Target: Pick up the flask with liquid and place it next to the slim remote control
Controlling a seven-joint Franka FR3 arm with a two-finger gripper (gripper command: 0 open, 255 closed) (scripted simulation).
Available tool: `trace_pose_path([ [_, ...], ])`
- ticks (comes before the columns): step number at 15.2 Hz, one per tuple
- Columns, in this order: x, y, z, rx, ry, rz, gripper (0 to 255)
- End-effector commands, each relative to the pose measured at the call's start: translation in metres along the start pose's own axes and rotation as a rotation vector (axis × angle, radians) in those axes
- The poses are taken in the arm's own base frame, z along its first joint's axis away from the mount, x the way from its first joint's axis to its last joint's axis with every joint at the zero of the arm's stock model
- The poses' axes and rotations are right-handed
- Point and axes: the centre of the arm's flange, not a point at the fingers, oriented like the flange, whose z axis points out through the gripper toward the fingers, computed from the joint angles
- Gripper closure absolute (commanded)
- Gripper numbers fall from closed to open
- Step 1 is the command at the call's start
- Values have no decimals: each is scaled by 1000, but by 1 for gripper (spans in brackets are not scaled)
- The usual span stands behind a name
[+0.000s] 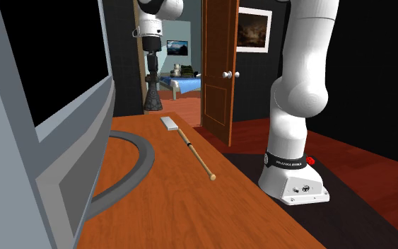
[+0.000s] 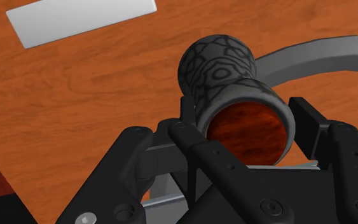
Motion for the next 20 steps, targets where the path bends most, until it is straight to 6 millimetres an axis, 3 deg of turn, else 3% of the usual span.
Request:
trace_pose_path([
  [1, 0, 0, 10, 0, 1, 0, 255],
  [20, -1, 2, 111, 0, 1, 0, 255],
])
